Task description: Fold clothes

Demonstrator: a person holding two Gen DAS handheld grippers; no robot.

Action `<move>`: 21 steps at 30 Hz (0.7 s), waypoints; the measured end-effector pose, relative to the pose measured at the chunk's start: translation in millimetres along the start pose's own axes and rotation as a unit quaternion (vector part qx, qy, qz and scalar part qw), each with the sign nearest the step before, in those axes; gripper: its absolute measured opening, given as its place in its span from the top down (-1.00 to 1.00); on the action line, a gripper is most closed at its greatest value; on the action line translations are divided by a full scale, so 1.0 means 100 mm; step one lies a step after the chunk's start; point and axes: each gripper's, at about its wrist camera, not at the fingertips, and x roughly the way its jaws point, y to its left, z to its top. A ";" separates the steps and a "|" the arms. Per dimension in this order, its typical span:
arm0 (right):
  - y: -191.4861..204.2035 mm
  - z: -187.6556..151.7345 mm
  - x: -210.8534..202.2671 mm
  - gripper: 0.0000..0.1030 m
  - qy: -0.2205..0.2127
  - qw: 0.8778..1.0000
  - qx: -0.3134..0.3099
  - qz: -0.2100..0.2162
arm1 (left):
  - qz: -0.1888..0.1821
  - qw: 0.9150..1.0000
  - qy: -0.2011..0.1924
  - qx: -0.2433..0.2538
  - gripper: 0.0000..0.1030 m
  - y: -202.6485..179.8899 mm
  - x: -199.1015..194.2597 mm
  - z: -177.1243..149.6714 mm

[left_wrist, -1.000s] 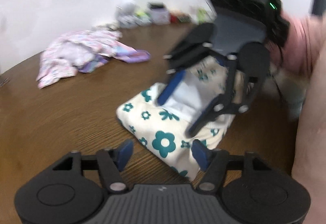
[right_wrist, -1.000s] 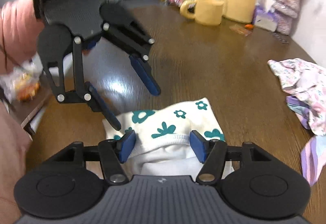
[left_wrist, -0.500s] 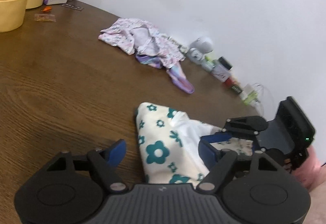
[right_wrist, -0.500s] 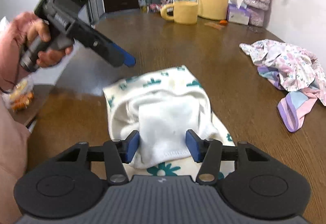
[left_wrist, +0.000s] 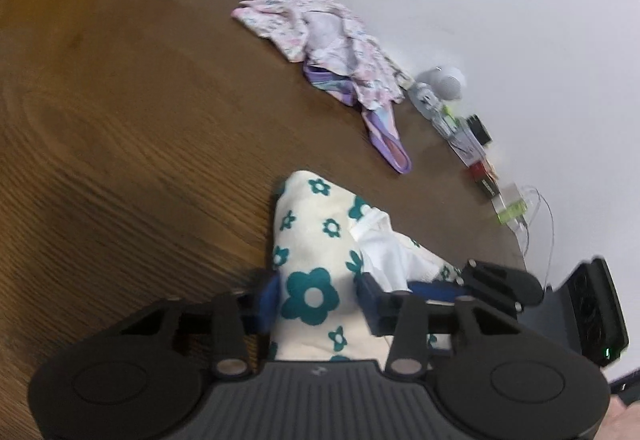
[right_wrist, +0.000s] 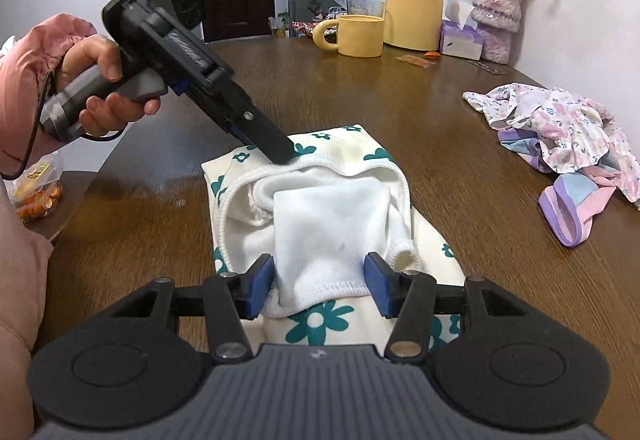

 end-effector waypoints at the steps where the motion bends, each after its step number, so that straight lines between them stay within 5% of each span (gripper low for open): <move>1: 0.00 0.00 0.00 0.00 -0.002 1.000 0.001 0.000 | 0.001 1.000 -0.002 0.001 0.37 0.00 0.00 0.00; 9: 0.06 0.02 -0.07 -0.02 -0.018 1.000 0.010 -0.012 | 0.046 0.996 -0.029 0.077 0.68 -0.33 -0.07 -0.05; 13: 0.21 0.06 -0.31 -0.14 -0.061 0.998 0.010 -0.019 | 0.086 0.984 -0.043 0.152 0.69 -0.62 -0.10 -0.11; 21: 0.31 0.02 -0.28 -0.23 -0.049 0.997 0.010 -0.059 | 0.138 0.956 -0.065 0.251 0.69 -1.09 -0.11 -0.22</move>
